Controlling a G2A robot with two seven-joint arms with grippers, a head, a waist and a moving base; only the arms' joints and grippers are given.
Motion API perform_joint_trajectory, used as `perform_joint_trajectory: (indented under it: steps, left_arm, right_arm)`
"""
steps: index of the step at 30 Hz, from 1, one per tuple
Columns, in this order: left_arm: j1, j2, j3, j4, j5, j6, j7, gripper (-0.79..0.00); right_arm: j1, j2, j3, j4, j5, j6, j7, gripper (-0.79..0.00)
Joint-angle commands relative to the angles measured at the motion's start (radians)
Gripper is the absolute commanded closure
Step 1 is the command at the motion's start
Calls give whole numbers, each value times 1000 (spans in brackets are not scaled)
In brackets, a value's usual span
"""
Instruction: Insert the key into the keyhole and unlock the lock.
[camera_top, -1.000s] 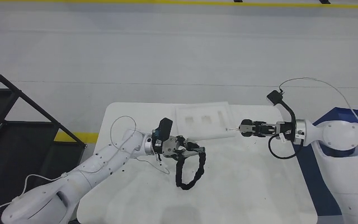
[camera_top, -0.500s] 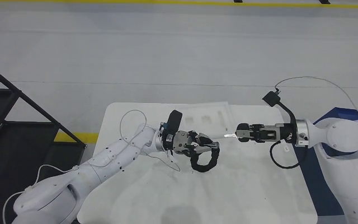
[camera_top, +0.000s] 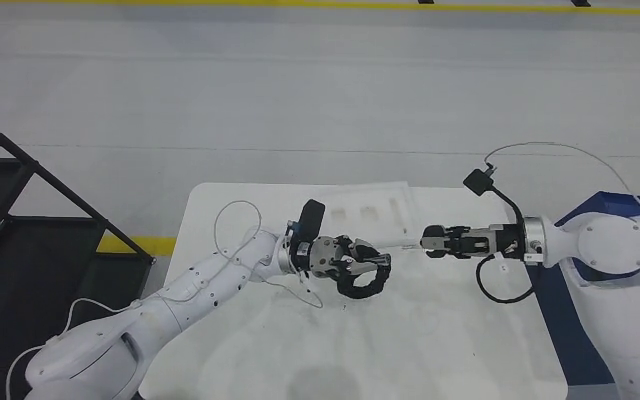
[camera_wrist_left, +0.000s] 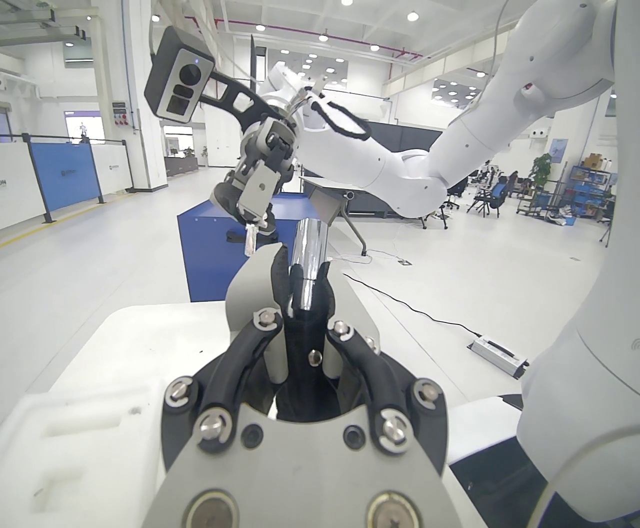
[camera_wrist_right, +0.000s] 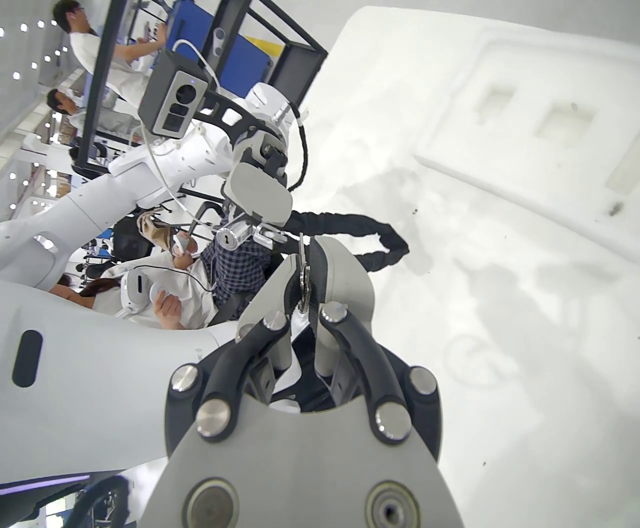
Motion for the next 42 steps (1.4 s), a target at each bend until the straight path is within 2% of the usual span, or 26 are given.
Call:
perform_joint_trajectory:
  steps: [1,6,16,27,42]
  left_arm:
    - [12,0,-13,14,12,-13,16,0]
    - [26,-6,-40,29,66,-17,25,0]
    - [7,-35,-41,1,151,-17,25,0]
    - [-10,-64,-21,26,179,-17,25,0]
    - [-28,-86,17,46,187,-17,25,0]
  right_arm:
    - [10,3,-13,3,-17,9,45,0]
    - [37,3,-74,23,2,13,108,0]
    - [83,-10,-188,77,104,2,121,0]
    - [103,-11,-225,95,164,-7,125,0]
    - [111,-8,-259,84,221,-23,127,0]
